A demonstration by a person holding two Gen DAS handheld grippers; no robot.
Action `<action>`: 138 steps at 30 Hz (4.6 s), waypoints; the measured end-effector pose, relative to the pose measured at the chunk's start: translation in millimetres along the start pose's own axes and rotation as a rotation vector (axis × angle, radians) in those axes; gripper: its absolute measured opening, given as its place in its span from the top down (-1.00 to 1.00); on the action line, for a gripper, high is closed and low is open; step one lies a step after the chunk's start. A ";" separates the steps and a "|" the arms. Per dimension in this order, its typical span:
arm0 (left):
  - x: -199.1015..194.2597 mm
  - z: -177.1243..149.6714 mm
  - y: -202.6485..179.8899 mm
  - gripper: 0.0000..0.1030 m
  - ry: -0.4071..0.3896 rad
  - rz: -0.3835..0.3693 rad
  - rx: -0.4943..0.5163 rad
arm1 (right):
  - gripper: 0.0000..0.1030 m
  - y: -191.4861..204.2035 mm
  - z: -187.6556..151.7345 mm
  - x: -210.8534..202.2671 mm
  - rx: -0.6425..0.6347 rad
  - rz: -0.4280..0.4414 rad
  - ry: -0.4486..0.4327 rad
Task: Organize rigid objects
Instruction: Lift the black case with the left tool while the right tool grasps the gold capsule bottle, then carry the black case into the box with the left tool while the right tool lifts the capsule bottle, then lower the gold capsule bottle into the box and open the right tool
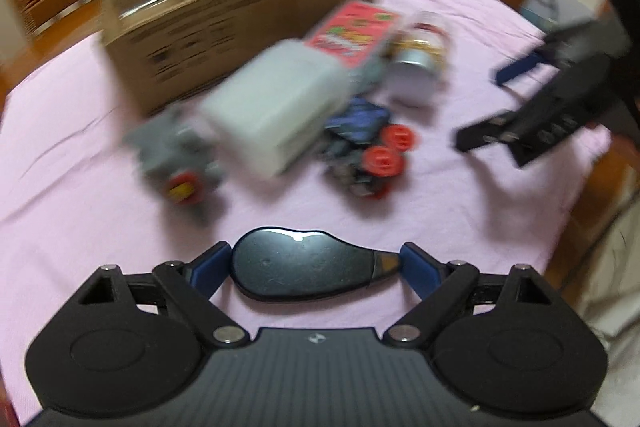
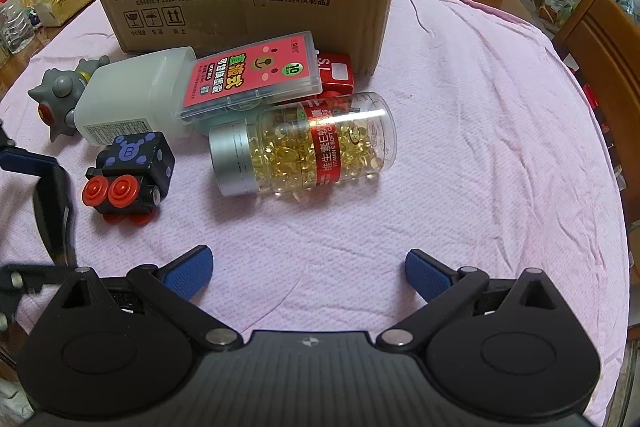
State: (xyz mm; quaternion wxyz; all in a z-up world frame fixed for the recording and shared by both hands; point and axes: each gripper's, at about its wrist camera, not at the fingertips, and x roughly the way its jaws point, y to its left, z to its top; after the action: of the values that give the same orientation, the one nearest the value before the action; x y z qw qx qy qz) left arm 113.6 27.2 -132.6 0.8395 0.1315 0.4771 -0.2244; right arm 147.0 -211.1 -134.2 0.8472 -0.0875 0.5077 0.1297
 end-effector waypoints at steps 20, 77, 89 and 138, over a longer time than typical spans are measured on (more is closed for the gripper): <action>-2.1 -5.6 28.9 -0.75 -0.010 0.192 -0.331 | -1.00 -1.2 24.2 9.3 -0.109 0.033 0.006; -27.6 9.1 38.0 -0.73 0.066 0.133 -0.182 | -0.89 6.4 69.0 5.0 -0.186 0.061 0.073; -73.5 51.1 41.9 -0.74 0.009 0.094 -0.115 | -0.89 6.4 84.8 -39.6 -0.213 0.143 0.064; -67.7 113.0 81.2 -0.98 -0.248 0.327 -0.434 | -0.89 -11.0 216.7 -26.5 -0.175 0.146 -0.105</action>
State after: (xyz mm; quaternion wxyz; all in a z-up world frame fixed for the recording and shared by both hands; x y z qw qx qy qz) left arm 208.2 65.3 -16.2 0.9249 -0.0044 0.3801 0.0068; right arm 320.0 -164.4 -9.0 0.8501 -0.1167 0.4545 0.2392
